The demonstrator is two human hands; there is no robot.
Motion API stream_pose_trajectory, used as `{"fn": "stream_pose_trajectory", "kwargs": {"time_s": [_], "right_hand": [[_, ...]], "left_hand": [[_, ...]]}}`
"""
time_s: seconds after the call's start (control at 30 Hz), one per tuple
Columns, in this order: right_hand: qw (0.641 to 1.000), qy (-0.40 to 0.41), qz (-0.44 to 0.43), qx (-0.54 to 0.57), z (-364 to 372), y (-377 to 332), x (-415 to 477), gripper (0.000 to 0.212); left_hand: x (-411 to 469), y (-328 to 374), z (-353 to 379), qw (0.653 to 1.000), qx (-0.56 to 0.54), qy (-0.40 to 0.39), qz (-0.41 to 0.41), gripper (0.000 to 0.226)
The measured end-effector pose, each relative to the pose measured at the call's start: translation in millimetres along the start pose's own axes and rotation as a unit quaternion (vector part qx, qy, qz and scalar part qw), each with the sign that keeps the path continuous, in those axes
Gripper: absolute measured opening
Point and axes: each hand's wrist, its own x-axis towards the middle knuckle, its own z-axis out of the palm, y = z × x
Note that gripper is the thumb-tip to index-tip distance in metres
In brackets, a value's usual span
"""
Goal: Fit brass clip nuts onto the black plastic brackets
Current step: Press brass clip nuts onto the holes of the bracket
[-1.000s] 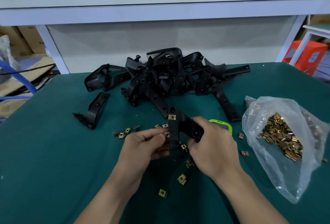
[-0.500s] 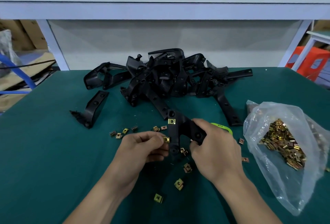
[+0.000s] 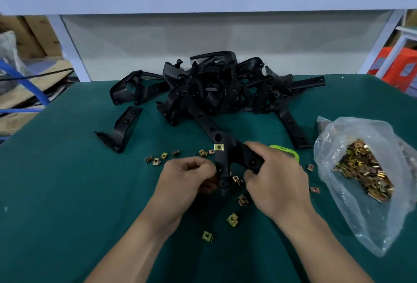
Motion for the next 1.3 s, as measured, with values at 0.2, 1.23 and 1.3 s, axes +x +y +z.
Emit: {"fn": "stream_pose_trajectory", "kwargs": {"time_s": [0.2, 1.23, 1.3], "right_hand": [[1.0, 0.009, 0.016, -0.01, 0, 4, 2, 0.032], [0.999, 0.012, 0.038, -0.019, 5, 6, 2, 0.026], [0.999, 0.016, 0.038, -0.012, 5, 5, 2, 0.026]], "left_hand": [[1, 1, 0, 0.999, 0.018, 0.034, -0.002, 0.024], [2, -3, -7, 0.996, 0.066, 0.011, 0.062, 0.018], [2, -2, -8, 0.998, 0.034, 0.002, 0.054, 0.016]]}}
